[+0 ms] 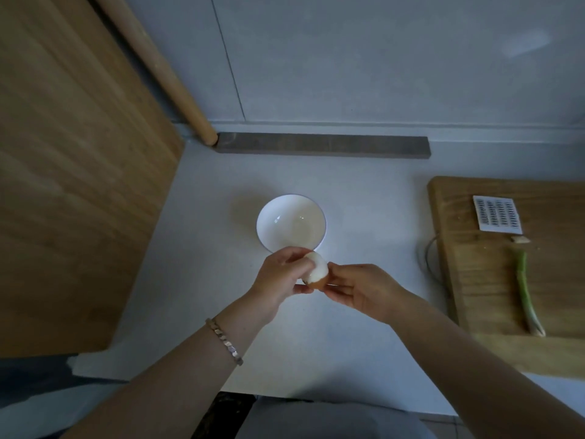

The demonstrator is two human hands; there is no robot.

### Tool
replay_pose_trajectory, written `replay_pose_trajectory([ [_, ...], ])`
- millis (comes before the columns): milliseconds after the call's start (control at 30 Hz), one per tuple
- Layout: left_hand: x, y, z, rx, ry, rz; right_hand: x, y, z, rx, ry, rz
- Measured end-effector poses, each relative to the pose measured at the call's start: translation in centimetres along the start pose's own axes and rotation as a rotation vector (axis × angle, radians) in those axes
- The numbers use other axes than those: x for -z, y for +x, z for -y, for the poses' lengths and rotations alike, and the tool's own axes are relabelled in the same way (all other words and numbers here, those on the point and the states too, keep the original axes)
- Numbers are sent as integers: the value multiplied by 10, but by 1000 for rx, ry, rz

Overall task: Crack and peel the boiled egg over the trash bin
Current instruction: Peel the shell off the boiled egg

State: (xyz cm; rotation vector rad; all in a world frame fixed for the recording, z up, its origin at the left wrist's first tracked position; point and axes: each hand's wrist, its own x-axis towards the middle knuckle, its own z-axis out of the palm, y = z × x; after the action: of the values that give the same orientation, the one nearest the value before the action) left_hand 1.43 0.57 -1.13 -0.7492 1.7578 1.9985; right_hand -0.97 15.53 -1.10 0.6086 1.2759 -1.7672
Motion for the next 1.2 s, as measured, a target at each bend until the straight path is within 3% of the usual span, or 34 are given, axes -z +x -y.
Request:
replay_pose_trajectory([
  [400,-10,-1,-6,-36,4,-6,-3,-4,5,-30,161,-71],
  [633,-16,-6,-7,-62,25,-48,-7,-9,-2,177,-184,-260],
  [1000,-11,-15,-4,7,-176,86,-4,-14,-7,181,-130,-213],
  [1100,-12,-15,-1,5,-153,32,-5,-16,-9,196,-197,-166],
  [1200,-12,-13,-1,1,-123,-17,-4,-18,-10,203,-99,-82],
])
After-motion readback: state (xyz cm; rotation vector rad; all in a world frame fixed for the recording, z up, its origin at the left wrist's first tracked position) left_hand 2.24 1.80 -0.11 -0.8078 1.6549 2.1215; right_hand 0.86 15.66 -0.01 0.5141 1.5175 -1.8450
